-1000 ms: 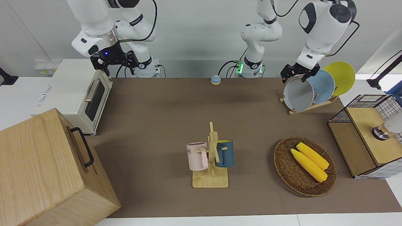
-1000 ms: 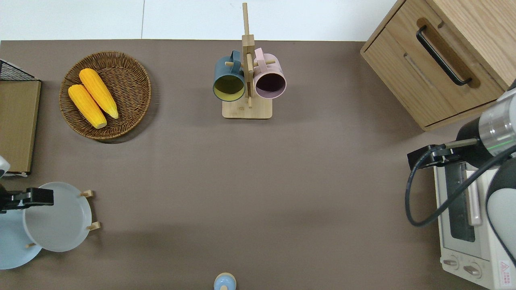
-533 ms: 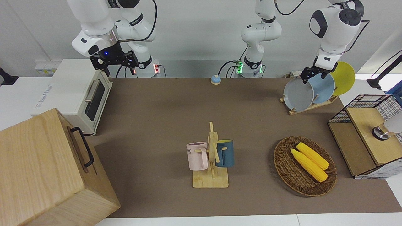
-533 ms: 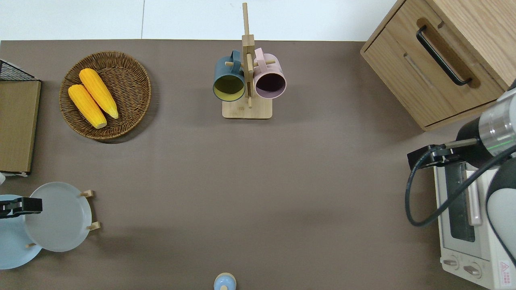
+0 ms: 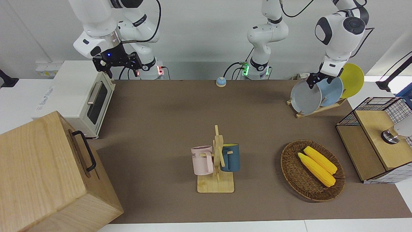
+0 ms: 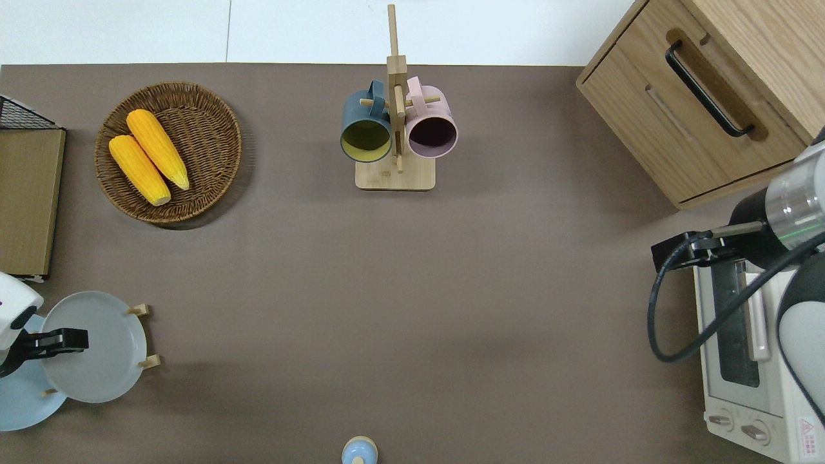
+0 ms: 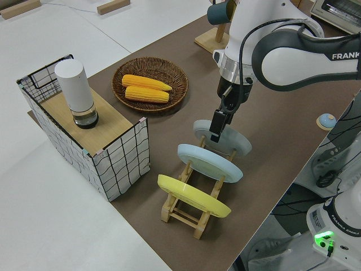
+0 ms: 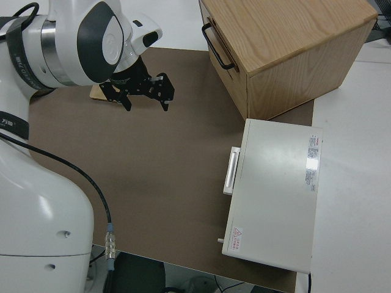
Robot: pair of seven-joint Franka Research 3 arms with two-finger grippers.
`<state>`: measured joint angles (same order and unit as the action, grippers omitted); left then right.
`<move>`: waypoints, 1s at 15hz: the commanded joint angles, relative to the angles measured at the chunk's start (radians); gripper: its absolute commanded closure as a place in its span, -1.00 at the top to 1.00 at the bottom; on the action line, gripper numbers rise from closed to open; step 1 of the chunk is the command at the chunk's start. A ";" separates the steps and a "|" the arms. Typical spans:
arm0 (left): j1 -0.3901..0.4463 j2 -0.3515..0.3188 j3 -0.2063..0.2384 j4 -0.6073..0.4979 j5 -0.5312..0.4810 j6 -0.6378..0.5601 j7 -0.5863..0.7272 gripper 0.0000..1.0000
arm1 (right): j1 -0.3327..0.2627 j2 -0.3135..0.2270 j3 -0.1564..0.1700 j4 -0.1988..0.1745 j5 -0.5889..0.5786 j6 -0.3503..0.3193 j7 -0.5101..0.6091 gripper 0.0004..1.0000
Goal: Pick gray plate from low plate rack and place it on table with left arm
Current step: 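Close the left gripper on the rim of the top gray plate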
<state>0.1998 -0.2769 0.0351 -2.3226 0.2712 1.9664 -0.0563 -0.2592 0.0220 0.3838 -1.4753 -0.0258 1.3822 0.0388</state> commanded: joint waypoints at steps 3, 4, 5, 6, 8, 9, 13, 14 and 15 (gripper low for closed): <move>-0.013 -0.019 -0.014 -0.040 0.046 0.023 -0.092 -0.06 | -0.023 -0.004 0.021 0.007 -0.006 -0.011 0.012 0.97; -0.013 -0.016 -0.018 -0.038 0.046 0.019 -0.094 -0.34 | -0.023 -0.002 0.021 0.007 -0.006 -0.011 0.012 0.97; -0.013 -0.016 -0.021 -0.037 0.046 0.016 -0.094 -0.58 | -0.023 -0.002 0.021 0.007 -0.006 -0.011 0.012 0.97; -0.013 -0.015 -0.021 -0.035 0.046 0.016 -0.094 -0.78 | -0.023 -0.002 0.021 0.007 -0.006 -0.011 0.012 0.97; -0.014 -0.015 -0.021 -0.026 0.043 0.011 -0.094 -0.95 | -0.023 -0.002 0.021 0.006 -0.006 -0.011 0.012 0.97; -0.014 -0.015 -0.023 -0.024 0.043 0.011 -0.092 -0.97 | -0.023 -0.002 0.020 0.007 -0.006 -0.011 0.012 0.97; -0.014 -0.016 -0.023 0.017 0.042 -0.044 -0.077 -0.99 | -0.023 -0.002 0.021 0.007 -0.006 -0.011 0.012 0.97; -0.016 -0.016 -0.024 0.038 0.042 -0.075 -0.076 -0.99 | -0.023 -0.002 0.020 0.007 -0.006 -0.012 0.012 0.97; -0.016 -0.019 -0.026 0.070 0.040 -0.113 -0.076 -0.99 | -0.023 -0.002 0.021 0.007 -0.006 -0.011 0.012 0.97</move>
<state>0.1899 -0.2834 0.0093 -2.3185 0.2930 1.9473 -0.1271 -0.2592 0.0220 0.3838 -1.4753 -0.0258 1.3822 0.0388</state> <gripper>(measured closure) 0.850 0.013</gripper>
